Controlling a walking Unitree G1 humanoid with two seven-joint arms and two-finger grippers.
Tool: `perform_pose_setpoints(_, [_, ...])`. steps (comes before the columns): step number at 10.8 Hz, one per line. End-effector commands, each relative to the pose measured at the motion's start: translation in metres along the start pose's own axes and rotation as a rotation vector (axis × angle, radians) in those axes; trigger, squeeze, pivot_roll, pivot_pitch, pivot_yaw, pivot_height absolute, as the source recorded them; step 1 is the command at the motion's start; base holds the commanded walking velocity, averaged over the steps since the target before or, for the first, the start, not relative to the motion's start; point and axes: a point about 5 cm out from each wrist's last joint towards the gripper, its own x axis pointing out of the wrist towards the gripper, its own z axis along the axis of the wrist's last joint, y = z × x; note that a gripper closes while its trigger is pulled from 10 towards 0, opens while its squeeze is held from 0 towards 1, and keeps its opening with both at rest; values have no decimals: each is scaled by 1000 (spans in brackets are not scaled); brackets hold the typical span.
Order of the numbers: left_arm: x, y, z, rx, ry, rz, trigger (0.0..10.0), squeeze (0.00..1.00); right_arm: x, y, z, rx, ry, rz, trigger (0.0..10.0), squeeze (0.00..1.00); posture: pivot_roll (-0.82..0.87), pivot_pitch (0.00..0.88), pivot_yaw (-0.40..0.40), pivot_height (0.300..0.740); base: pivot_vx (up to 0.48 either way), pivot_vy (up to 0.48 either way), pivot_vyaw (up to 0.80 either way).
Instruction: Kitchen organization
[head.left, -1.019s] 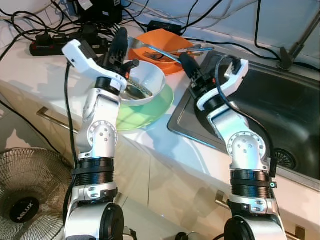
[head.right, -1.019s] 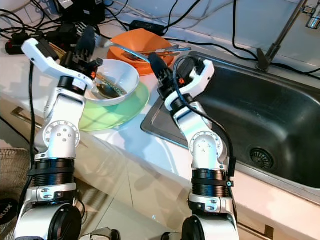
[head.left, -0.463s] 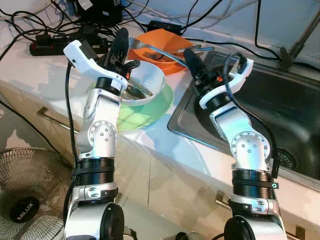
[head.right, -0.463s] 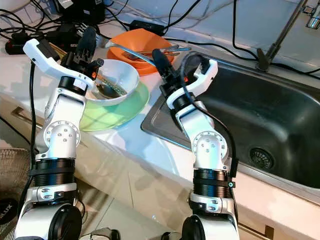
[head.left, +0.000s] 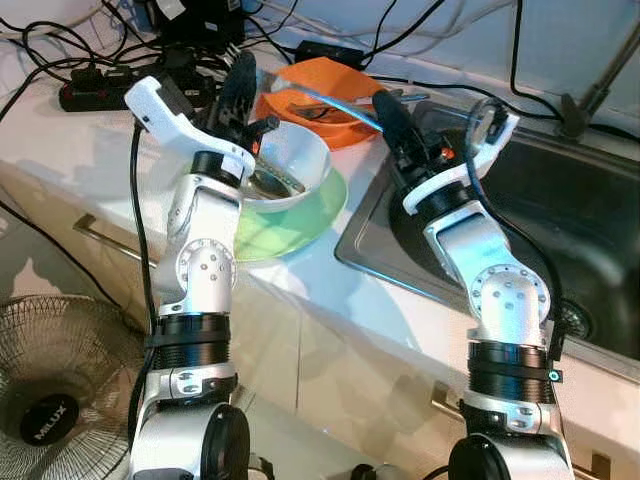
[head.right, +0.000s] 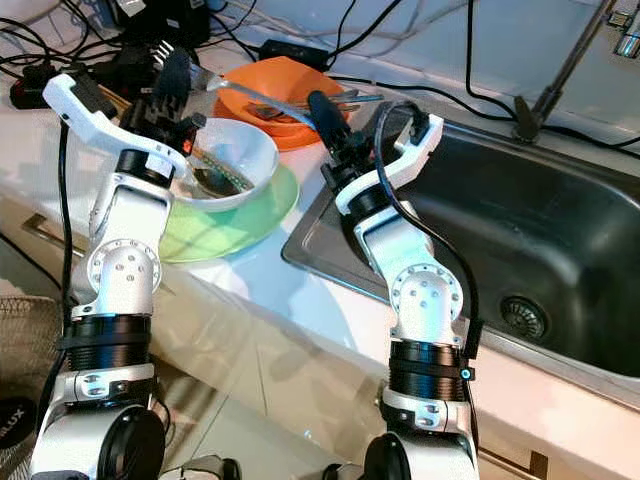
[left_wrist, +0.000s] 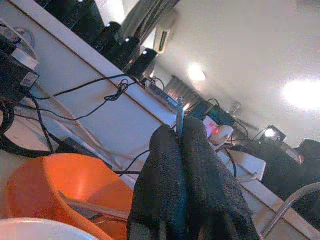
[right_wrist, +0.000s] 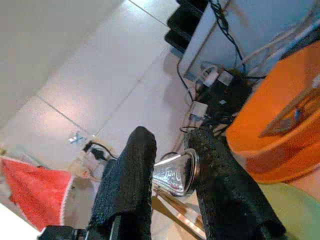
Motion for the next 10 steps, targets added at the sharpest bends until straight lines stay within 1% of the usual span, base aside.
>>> perform_pose_setpoints(1, [5,-10,-7,-4,36,-39,10000,0,3,18,-13,36,35,109,0,0,90,93,-39,740,0,0,0])
perform_pose_setpoints(2, [5,-10,-8,-7,38,-40,10000,0,3,20,-14,30,48,118,4471,0,91,93,-39,740,0,0,0])
perform_pose_setpoints(3, [5,-11,-9,-13,43,-44,10000,0,3,19,-15,33,51,112,10000,0,91,93,-39,740,0,0,0])
perform_pose_setpoints(4, [4,-13,-12,-22,62,-59,10000,0,3,18,-17,34,53,111,0,0,94,91,-39,740,0,0,0])
perform_pose_setpoints(5, [3,-15,-16,-31,82,-78,10000,0,3,19,-18,27,55,115,0,0,93,91,-39,740,0,0,0])
perform_pose_setpoints(7, [0,-22,-24,-16,141,-122,10000,0,3,16,-19,18,52,94,0,0,94,90,-37,740,0,0,0])
perform_pose_setpoints(9, [-1,-23,-28,-6,157,-129,10000,0,2,10,-19,7,49,65,0,0,96,90,-36,740,0,0,0])
perform_pose_setpoints(10, [-2,-23,-28,-2,161,-132,10000,788,2,10,-19,8,47,66,0,0,95,91,-34,740,0,0,0])
